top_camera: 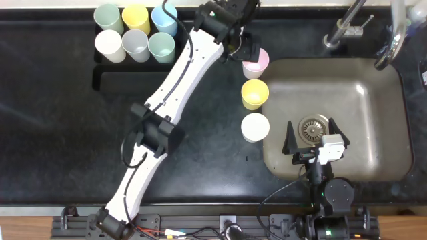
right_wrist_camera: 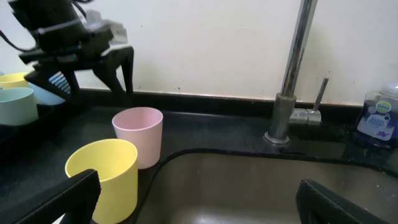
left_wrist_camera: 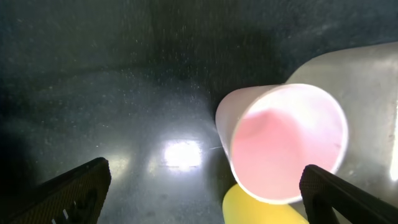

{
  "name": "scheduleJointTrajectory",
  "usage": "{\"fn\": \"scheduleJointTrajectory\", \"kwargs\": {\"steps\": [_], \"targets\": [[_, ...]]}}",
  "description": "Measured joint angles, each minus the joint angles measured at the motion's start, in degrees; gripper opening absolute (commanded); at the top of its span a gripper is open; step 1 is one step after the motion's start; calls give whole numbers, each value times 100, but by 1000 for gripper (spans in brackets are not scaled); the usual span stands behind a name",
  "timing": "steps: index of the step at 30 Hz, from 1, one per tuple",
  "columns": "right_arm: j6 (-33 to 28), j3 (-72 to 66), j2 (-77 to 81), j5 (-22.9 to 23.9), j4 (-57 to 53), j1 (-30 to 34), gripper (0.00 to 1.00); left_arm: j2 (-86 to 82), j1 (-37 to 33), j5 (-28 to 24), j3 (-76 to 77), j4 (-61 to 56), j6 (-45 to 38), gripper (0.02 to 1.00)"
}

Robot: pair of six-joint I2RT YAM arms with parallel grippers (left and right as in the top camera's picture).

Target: Store Cups

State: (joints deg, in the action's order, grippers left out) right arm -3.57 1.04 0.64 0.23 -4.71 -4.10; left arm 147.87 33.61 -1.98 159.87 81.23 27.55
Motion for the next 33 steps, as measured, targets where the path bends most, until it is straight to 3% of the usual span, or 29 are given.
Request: {"fn": "scheduleJointTrajectory", "kwargs": {"steps": [33], "targets": [[-4,0,0,0,4,0,996,146,-101,-42,-127,-251,216,998]]}}
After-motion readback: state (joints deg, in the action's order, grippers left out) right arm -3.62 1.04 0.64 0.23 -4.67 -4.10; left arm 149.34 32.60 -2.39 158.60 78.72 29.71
